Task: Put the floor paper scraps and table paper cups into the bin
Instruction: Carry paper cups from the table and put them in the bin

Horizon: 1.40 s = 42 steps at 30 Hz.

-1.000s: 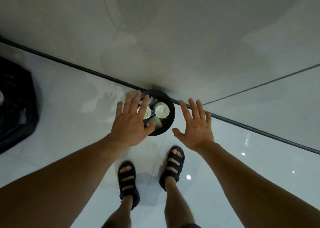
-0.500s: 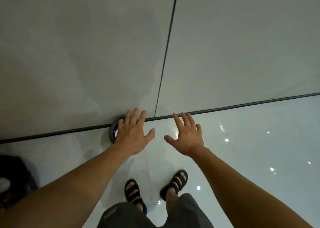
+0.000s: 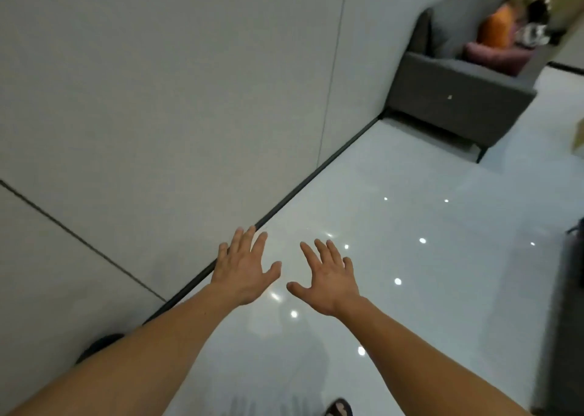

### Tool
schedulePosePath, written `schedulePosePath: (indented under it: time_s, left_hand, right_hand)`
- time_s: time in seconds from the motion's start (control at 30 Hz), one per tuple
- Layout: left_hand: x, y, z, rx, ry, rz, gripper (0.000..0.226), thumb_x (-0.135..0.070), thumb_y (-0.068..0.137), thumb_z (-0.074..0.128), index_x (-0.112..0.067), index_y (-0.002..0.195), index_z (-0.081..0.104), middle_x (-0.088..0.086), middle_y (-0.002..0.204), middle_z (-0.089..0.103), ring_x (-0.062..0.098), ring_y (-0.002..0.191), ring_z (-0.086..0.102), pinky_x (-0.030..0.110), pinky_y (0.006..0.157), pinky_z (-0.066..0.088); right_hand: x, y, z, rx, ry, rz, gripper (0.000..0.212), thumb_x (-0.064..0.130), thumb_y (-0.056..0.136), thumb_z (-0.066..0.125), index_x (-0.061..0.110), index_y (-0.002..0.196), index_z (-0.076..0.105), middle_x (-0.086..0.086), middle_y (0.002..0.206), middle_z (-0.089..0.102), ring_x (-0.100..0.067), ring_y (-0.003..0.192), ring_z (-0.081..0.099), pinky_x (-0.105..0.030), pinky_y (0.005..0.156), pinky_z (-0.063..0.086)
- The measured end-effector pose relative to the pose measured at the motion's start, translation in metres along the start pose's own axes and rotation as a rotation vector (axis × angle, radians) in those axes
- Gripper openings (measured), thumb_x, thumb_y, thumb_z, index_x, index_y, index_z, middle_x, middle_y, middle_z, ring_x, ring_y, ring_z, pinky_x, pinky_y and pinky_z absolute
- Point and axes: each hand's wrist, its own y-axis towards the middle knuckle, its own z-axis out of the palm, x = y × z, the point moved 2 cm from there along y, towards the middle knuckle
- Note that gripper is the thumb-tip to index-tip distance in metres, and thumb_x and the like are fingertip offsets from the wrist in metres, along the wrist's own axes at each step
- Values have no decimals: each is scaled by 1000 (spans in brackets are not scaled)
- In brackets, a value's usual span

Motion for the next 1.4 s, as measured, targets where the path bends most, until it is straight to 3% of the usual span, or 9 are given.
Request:
schedulePosePath:
  time_s: [0.2,0.57,1.0,1.4]
  left_hand:
    - [-158,55,-3,11,35,234,77,-68,89,22,-29,152,-1,-2,161,-8,20,147,-13,48,117,-1]
    - [-320,185,13,71,78,481,76,-66,90,24,-26,152,6,0,161,-3,20,147,-8,47,118,5]
    - [-588,351,-16,43,101,885,76,-68,88,24,-27,151,10,-1,161,1,21,148,-6,48,117,8]
    - [-839,409,6,72,139,926,74,-68,90,24,-28,152,11,-2,161,0,21,148,-6,47,118,7]
  right_hand:
    - [-142,-29,-57,-96,84,225,89,77,84,37,36,155,1,0,165,-2,-24,150,-12,-54,118,3]
    - [-314,-12,-106,-111,158,510,88,72,85,42,32,155,8,-1,164,0,-23,150,-13,-54,117,2]
    - [-523,24,-199,-252,243,876,89,73,84,44,33,155,9,-1,164,2,-22,150,-11,-54,117,5]
    - [-768,14,-276,-293,257,919,88,73,85,43,33,155,6,-1,164,0,-25,150,-11,-57,117,3]
